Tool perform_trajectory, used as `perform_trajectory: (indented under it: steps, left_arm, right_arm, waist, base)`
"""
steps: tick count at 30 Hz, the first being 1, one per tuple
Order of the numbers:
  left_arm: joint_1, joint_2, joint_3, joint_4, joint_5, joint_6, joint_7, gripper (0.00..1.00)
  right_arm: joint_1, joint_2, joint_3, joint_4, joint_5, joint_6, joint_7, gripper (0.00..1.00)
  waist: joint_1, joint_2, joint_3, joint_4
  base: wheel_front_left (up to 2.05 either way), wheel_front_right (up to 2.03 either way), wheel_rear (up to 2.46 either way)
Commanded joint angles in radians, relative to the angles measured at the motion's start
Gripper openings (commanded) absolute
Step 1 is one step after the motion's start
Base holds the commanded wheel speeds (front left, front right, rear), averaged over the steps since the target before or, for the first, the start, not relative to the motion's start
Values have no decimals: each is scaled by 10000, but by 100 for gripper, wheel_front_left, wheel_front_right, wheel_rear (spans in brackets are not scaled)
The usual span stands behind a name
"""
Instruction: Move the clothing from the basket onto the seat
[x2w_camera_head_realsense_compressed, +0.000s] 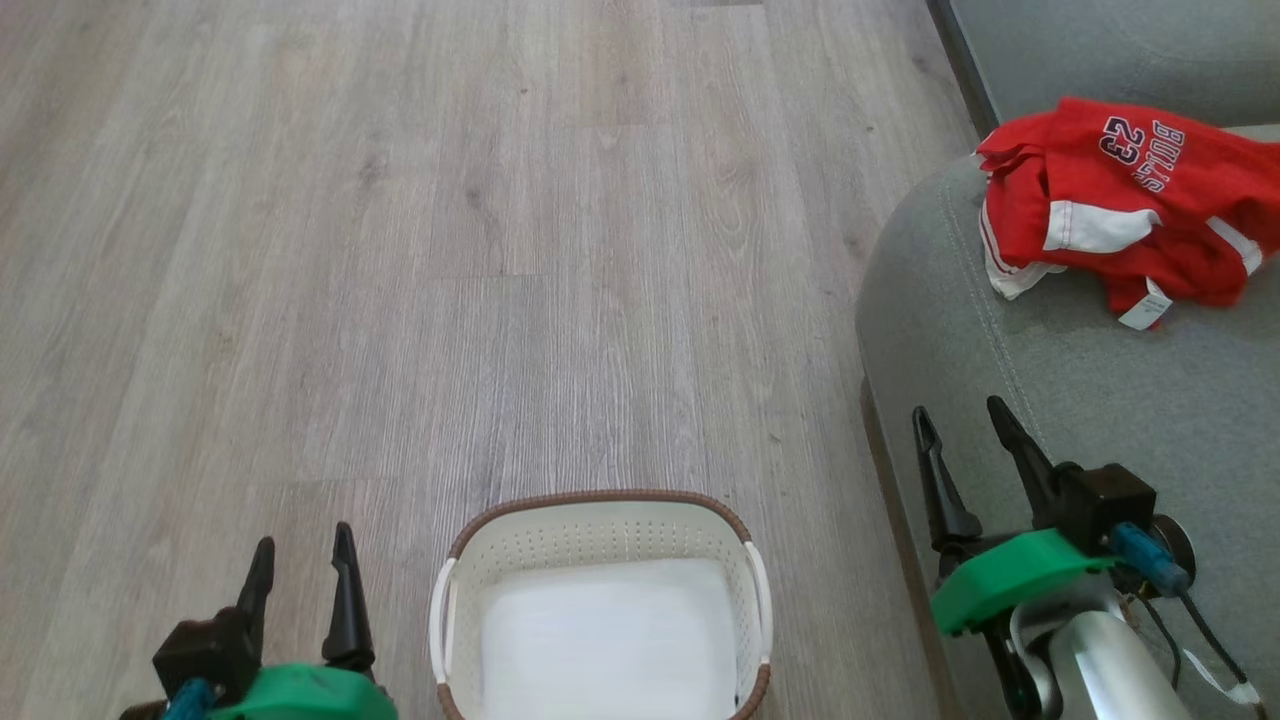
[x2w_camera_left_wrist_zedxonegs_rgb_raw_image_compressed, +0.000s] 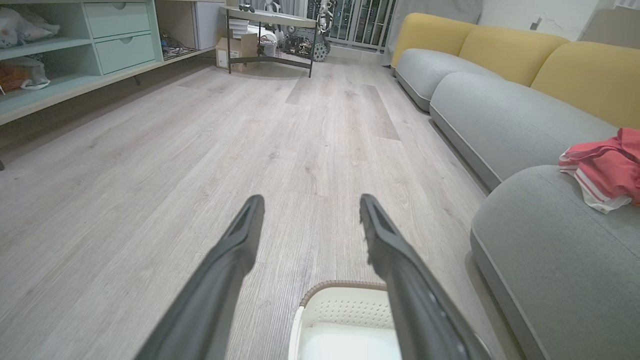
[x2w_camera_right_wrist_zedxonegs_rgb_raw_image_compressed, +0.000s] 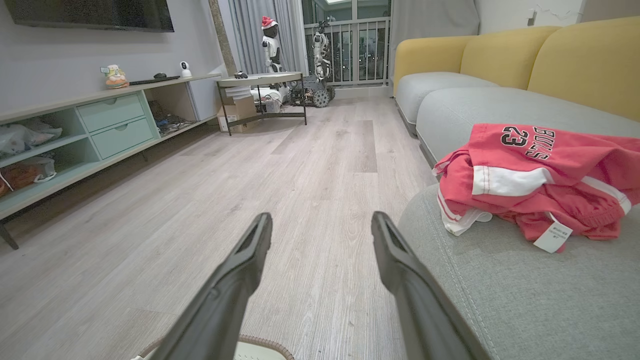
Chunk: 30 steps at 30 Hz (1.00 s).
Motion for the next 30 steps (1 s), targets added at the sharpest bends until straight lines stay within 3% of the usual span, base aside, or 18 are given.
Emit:
perform_trajectory:
  steps: [1,8,9,14,30]
  left_arm:
    - [-302,4,452,-267,140,-49,-124,100]
    - [-302,-94,493,-54,278,-125,-124,100]
    - [0,-138,69,211,207,-77,0,0]
    - [209,-284,-68,965,204,-70,32,0]
    - [-129,-367,316,973,-1429,-451,495,0]
  right_arm:
    - [-123,69,180,-269,18,-4,-91,100]
    - [-79,70,173,-172,45,-4,-91,100]
    - [45,2,-8,115,0,-2,0,0]
    - [575,2,49,874,14,0,24,0]
    - [499,11,-188,661,1867,0,493,0]
  waist:
    - [1,0,-7,-4]
    - [1,0,-76,2]
    - [1,0,-80,3]
    - [1,0,-86,5]
    - [1,0,-24,14]
  base:
    - [0,0,0]
    - [0,0,0]
    - [0,0,0]
    - [0,0,0]
    - [0,0,0]
